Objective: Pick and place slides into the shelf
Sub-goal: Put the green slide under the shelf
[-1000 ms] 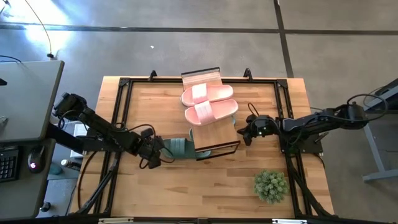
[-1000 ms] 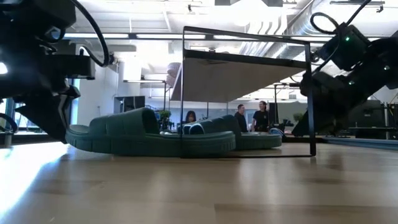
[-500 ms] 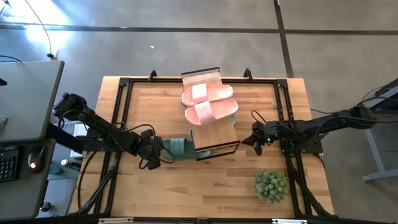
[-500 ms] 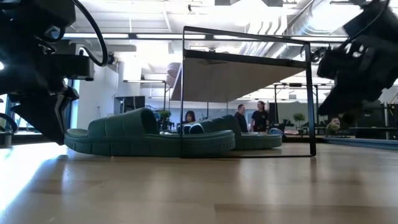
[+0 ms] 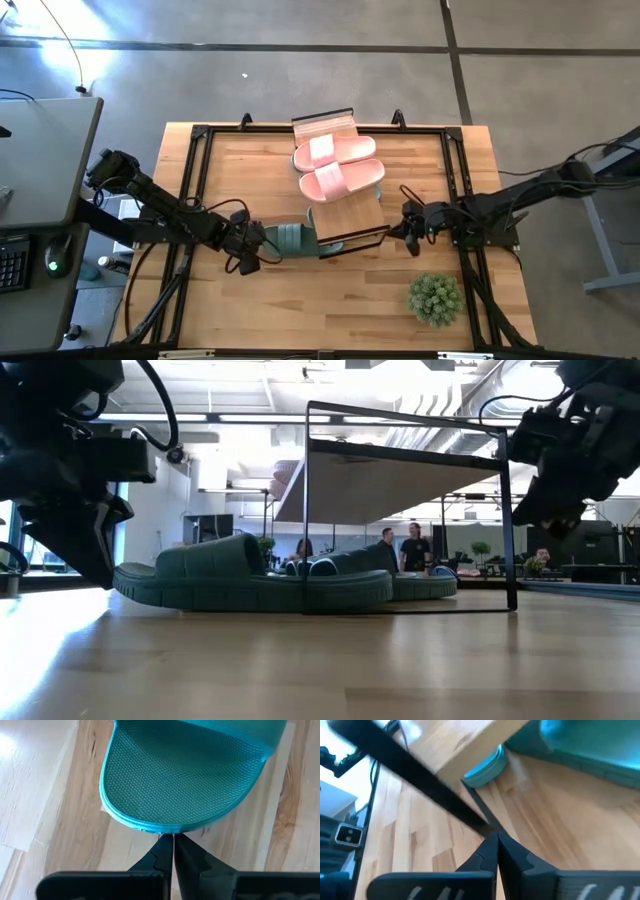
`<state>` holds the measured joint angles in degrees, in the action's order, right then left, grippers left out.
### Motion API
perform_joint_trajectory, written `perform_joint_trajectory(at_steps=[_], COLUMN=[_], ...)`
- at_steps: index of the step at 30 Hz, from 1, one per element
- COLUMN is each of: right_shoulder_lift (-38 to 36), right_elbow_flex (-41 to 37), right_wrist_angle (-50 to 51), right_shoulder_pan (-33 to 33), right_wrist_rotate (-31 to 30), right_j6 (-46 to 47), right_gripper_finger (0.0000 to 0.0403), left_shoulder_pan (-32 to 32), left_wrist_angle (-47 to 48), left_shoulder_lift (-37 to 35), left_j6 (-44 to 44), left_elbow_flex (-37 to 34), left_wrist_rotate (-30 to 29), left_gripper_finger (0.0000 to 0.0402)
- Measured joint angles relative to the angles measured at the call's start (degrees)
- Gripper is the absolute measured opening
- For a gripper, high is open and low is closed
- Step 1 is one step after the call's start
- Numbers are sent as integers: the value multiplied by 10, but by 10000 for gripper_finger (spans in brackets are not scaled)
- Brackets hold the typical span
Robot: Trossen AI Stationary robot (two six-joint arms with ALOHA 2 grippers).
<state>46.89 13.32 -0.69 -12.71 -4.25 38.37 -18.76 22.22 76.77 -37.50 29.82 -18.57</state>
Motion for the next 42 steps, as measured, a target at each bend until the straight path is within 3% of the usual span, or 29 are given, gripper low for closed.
perform_joint_trajectory(at_steps=[22, 42], right_shoulder_lift=[96, 102], right_elbow_flex=[21, 20], right_wrist_angle=[-71, -81], right_shoulder_pan=[-31, -31], right_wrist_rotate=[-17, -14], right_j6=[3, 2], right_gripper_finger=[0, 0], left_shoulder_pan=[0, 0], left_wrist_angle=[-46, -91], left_shoulder_lift=[0, 0], left_j6=[20, 60], left_elbow_flex=[-1, -1], left_wrist_rotate=[11, 1], left_gripper_finger=[4, 4])
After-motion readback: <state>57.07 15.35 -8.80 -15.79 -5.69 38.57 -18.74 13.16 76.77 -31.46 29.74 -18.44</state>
